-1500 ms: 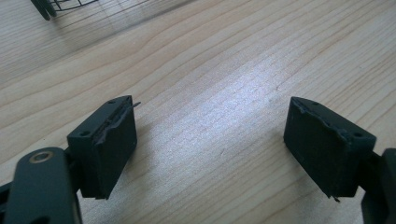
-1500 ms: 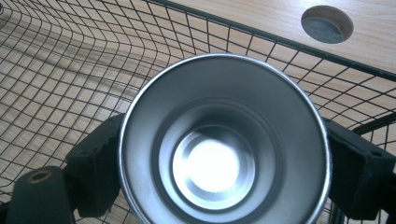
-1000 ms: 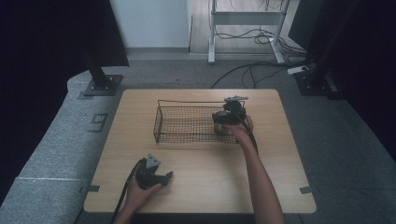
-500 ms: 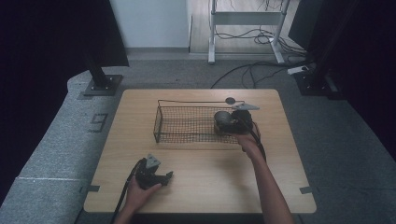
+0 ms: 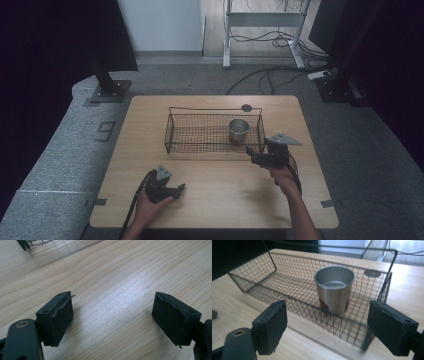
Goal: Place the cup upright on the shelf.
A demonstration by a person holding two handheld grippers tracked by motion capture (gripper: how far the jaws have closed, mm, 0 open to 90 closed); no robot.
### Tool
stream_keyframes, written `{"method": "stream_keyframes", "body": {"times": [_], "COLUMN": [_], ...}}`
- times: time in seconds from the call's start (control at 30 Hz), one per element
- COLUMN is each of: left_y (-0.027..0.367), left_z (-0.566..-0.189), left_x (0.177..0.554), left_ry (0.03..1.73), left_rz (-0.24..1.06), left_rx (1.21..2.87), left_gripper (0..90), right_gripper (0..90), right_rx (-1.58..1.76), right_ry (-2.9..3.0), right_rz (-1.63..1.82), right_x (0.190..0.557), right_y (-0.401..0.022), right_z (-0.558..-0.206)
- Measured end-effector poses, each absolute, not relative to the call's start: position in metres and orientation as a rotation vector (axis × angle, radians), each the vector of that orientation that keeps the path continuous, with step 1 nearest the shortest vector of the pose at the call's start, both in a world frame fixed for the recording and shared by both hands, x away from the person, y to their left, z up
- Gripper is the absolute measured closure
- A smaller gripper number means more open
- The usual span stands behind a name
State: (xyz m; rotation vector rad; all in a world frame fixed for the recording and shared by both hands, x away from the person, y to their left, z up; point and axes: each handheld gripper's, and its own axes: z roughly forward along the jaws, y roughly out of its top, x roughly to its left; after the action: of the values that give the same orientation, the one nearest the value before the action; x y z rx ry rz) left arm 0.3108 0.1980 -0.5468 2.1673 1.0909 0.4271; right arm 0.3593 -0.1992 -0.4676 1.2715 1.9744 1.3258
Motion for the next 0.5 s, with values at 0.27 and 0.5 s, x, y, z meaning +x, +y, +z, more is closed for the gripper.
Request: {"method": "stream_keyframes", "body": {"times": [0.27,0.5], "left_y": [0.198,0.198], "left_z": [-0.547,-0.547], "left_x": [0.311,0.311], "left_ry": [1.091,1.091], "left_rz": [0.427,0.428], "left_rx": [2.167,2.166], "left_gripper": [17.2,17.2], "right_gripper": [16.4,16.7], "right_rx": [1.275,1.296], "right_ry": [1.987,2.026], "right_rz": [1.299,1.251], "right_x": [0.333,0.318], "right_y": [-0.212,-0.218], "right_z": [-0.486,-0.51]}}
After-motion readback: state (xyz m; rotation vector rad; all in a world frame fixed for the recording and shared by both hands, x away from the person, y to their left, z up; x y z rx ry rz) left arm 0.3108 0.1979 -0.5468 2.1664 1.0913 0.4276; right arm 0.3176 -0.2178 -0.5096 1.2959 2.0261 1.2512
